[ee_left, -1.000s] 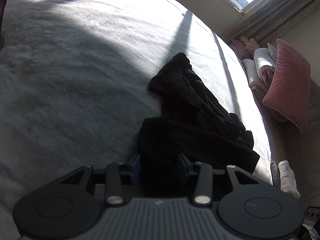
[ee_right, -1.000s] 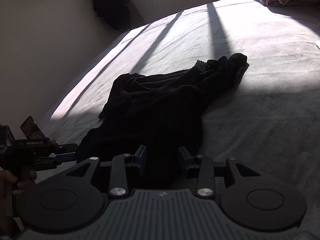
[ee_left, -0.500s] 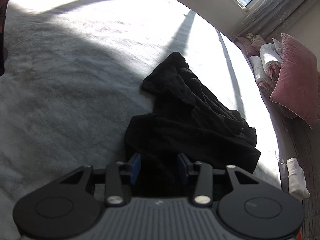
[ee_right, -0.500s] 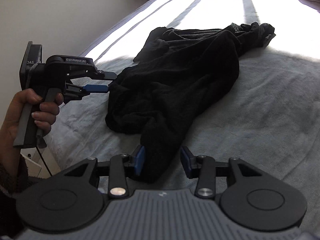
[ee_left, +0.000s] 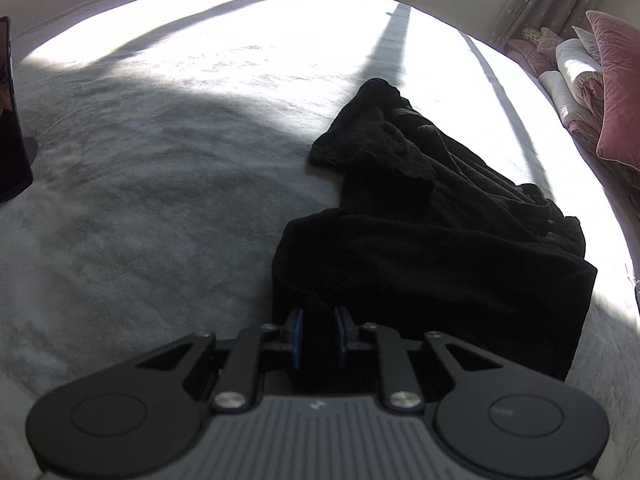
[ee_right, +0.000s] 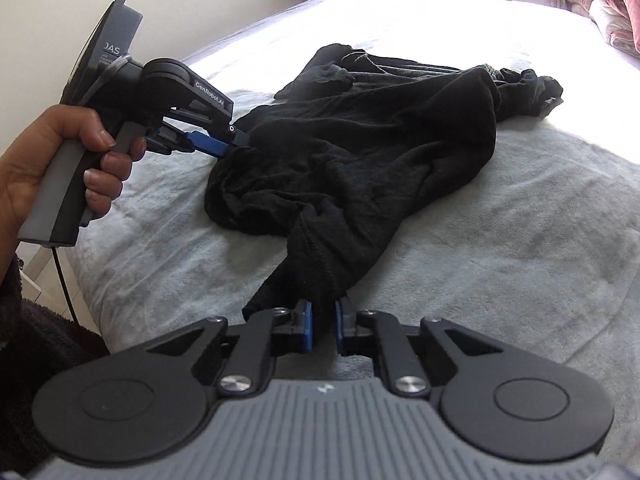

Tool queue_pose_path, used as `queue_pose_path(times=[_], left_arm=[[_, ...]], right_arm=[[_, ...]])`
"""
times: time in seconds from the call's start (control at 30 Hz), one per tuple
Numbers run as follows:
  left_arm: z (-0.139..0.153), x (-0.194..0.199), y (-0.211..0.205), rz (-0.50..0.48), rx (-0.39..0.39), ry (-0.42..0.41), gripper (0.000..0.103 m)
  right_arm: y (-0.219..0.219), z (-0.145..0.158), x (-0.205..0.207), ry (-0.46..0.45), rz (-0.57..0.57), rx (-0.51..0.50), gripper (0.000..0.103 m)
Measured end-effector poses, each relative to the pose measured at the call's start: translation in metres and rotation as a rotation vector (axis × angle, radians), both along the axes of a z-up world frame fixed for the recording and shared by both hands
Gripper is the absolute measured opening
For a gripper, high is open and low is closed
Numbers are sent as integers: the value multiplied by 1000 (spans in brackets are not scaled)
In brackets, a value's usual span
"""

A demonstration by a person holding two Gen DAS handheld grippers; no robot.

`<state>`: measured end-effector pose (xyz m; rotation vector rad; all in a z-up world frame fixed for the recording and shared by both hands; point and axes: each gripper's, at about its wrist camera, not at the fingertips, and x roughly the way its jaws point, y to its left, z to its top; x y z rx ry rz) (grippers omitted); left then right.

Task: Fold clothes

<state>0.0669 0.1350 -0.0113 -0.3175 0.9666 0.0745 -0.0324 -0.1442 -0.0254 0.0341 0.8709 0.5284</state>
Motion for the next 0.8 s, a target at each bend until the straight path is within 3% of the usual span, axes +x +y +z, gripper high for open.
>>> queue_pose_path(times=[0.17,0.3,0.5,0.6,0.7,0.8], left_arm=[[6,-11,21,-21,-129,-14,3],[10,-25,38,-53,-266,-28,3],[11,-47,54,-119,-407,-19,2],[13,-59,55,-182,-437,-19,2],[19,-75,55,-274,-412,-48,2],[23,-92,58,-359,-389,-75,2]], right_arm=[[-23,11,5,-73,-97,-114,4],[-39,19,2,-119,-132,-160,3],[-63,31,-5,-188,-176,-226,3],[-75,37,-8,-223,-198,-258,3],[-87,43,-12,-257,-220,-291,3],[-86,44,-20,-247,-151,-293,3]])
